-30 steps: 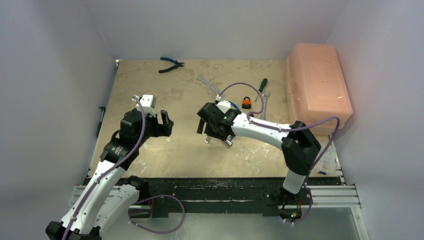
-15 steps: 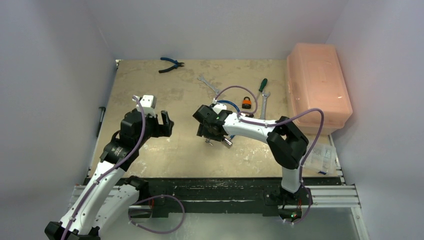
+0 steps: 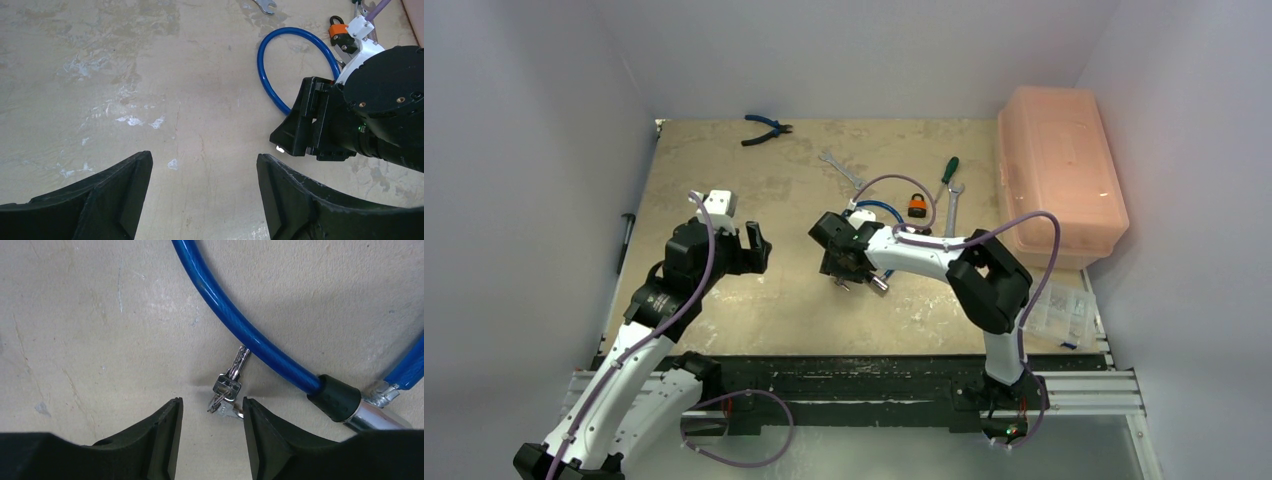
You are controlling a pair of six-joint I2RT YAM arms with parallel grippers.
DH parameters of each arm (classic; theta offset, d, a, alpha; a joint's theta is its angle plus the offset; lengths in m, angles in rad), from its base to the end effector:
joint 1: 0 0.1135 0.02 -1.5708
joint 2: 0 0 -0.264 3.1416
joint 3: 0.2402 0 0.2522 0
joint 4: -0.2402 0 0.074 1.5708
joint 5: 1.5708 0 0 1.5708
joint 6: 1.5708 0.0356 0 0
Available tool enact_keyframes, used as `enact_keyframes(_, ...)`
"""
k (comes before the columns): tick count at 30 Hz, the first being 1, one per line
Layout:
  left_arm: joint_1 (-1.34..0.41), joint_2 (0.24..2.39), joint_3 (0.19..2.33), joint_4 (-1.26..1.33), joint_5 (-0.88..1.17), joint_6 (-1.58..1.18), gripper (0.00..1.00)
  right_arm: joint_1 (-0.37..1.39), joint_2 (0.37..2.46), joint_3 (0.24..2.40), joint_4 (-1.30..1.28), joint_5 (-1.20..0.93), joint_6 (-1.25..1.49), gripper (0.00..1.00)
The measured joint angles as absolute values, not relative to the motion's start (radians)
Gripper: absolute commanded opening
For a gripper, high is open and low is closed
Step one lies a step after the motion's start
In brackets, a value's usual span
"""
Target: Unlock with the key
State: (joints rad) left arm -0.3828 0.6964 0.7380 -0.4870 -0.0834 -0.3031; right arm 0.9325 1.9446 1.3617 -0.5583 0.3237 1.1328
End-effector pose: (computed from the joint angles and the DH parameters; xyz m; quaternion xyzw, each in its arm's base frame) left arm 0.1482 -0.0565 0.3058 0.0115 0.8453 -0.1460 0.5138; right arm 0.2467 0.3135 0.1766 0.1306 0.9560 0.0999 0.2430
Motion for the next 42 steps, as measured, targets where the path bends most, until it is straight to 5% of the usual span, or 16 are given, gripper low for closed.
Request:
enact_keyframes(26,-0.383,0.698,0.738,-0.487,-0.094,-0.303,0.80,0.908,1.974,1.357,-0.524,0.331,1.125,0.46)
enact_keyframes(42,-0.383,0.698,0.738,-0.487,-0.101,-0.303,0.80,0.908,1.983,1.358,-0.486,0.366,1.098,0.01)
